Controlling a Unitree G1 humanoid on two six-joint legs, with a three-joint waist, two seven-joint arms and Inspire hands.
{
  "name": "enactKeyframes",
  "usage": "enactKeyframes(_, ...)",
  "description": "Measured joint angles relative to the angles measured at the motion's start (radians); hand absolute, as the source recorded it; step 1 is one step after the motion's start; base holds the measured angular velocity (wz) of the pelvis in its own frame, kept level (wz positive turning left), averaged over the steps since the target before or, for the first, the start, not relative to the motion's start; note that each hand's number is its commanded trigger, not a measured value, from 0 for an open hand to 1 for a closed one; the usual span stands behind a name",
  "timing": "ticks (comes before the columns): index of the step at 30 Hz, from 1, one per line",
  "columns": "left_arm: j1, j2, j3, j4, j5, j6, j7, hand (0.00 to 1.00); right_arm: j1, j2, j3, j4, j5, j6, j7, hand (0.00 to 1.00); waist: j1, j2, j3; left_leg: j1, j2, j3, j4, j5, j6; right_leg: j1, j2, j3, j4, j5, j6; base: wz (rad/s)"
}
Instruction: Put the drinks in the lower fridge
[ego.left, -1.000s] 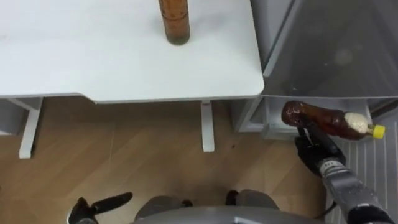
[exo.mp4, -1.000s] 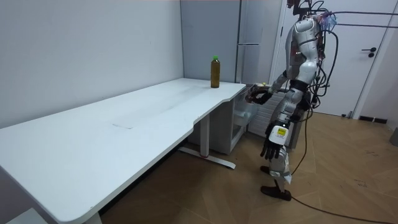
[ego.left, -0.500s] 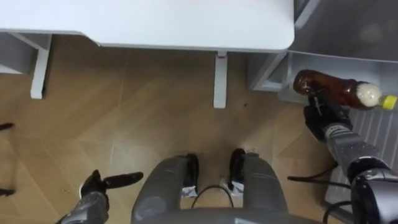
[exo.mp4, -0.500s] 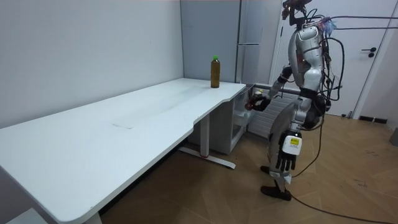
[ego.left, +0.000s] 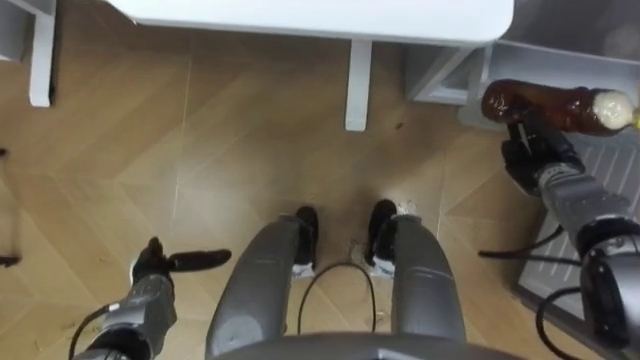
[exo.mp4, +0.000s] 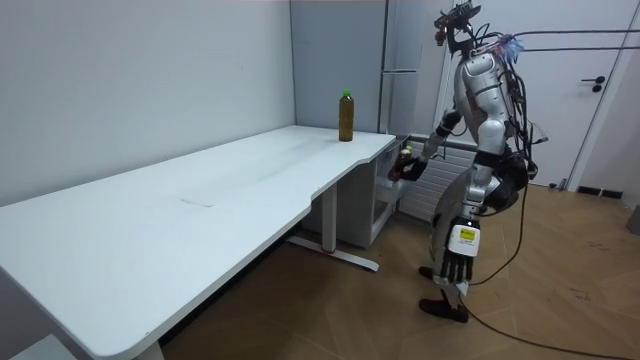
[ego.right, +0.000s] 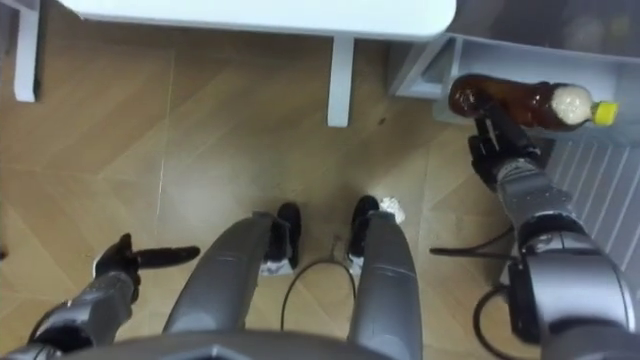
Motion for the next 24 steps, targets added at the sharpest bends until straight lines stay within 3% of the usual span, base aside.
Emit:
enactKeyframes(8,0.011,0.033,0.002,-0.056,-0.001,-0.028,0.017,0.00,-0.069,-0.049,0.000,-0.001,0.011,-0.004,-0.024,1.00,-0.001,-0.013,-0.0006,-0.031,-0.001,0.003,0.002,0.000,0.000,-0.031,-0.002,0.000,0.004,-0.001,-0.001,0.00)
enactKeyframes(18,0.011,0.035,0.004,-0.062,-0.002,-0.047,0.025,0.00,-0.070,-0.080,-0.003,-0.024,0.042,-0.005,-0.082,1.00,0.000,-0.024,-0.0018,-0.051,0.000,0.007,0.012,0.000,0.000,-0.051,-0.002,0.003,0.012,-0.001,-0.001,0.00)
enactKeyframes(19,0.014,0.035,0.008,-0.060,-0.003,-0.048,0.028,0.00,-0.070,-0.086,-0.005,-0.038,0.044,-0.005,-0.104,0.95,-0.001,-0.024,-0.0018,-0.056,0.000,0.007,0.016,0.000,0.001,-0.056,-0.002,0.004,0.019,-0.001,-0.001,0.00)
enactKeyframes(20,0.014,0.035,0.012,-0.057,-0.002,-0.048,0.032,0.00,-0.070,-0.093,-0.008,-0.046,0.052,-0.005,-0.122,0.00,0.000,-0.024,-0.0018,-0.059,0.000,0.005,0.019,0.000,0.001,-0.060,-0.003,0.004,0.022,-0.001,-0.001,0.00)
enactKeyframes(24,0.016,0.036,0.038,-0.054,0.004,-0.048,0.045,0.00,-0.076,-0.110,-0.017,-0.049,0.072,-0.005,-0.166,0.00,0.006,-0.022,-0.0027,-0.069,0.005,0.008,0.029,0.000,0.000,-0.066,-0.002,-0.001,0.024,0.001,-0.004,0.00)
